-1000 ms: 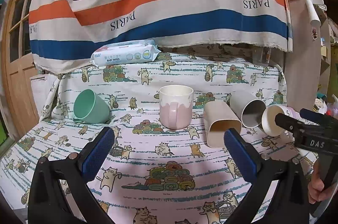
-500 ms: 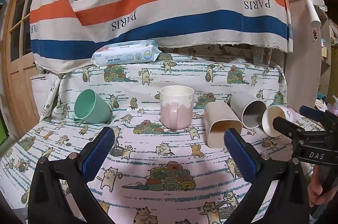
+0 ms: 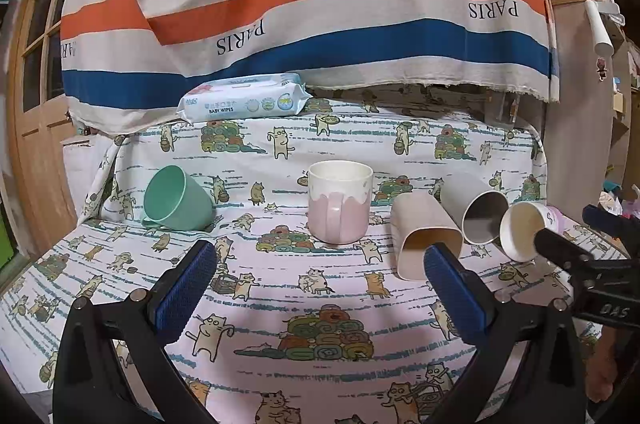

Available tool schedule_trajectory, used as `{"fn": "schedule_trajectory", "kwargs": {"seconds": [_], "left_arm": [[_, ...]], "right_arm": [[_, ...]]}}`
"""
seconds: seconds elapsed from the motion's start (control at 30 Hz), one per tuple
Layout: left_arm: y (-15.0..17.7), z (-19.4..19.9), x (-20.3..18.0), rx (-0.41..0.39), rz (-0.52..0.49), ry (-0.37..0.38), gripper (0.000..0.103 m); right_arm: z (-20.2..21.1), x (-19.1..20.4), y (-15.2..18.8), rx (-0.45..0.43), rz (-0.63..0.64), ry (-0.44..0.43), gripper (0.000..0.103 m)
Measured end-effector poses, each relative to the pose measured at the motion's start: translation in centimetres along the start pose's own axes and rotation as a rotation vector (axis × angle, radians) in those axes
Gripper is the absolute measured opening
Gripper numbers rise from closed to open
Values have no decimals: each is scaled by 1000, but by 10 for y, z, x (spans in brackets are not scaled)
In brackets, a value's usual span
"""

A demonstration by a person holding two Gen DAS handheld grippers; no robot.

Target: Flip cup upside down

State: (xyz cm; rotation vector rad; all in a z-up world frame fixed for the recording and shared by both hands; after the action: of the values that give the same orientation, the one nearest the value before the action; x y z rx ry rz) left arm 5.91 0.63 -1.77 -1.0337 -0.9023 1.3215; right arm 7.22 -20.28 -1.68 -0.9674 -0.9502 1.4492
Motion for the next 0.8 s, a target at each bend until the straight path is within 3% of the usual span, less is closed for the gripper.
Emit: {"fn": "schedule_trajectory", "kwargs": {"seconds": [0.23,0.33,0.4,0.47,0.57,0.7,0.8], "left_arm": [[0,-3,6,12,16,-45,103],[-5,-14,10,6,5,-82,103],[-1,-26,17,68,18,-124,103],[6,-31,24,113,70,-72,103],[5,-22,33,68,125,-45,103],[3,-16,20,48,70,-19,103],[0,-10,9,17,13,-23,103]], "right_arm": [[8,10,-19,53,45,11,103],[6,22,-35,142,31,-64,103],[5,28,-45,188,-2,-111,102],[3,32,-54,234,-57,-172,102],[-19,37,-59,380,-102,-178,102],[-58,40,-56,549,-161,-199,102],[-95,49,-47,750,-144,-216,88]]}}
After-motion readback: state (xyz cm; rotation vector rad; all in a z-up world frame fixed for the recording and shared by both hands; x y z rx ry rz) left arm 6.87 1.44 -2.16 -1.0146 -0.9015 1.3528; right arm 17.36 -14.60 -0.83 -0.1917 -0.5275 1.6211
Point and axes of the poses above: each gripper's, at about its wrist camera, not at the fingertips, and z roughly against the way its jaws point, x to its left, y to its underside, the point moved 7 cm from there along -z, roughly the way its jaws point, and after that the axes turned 5 degrees about y, right-handed, at the moved point
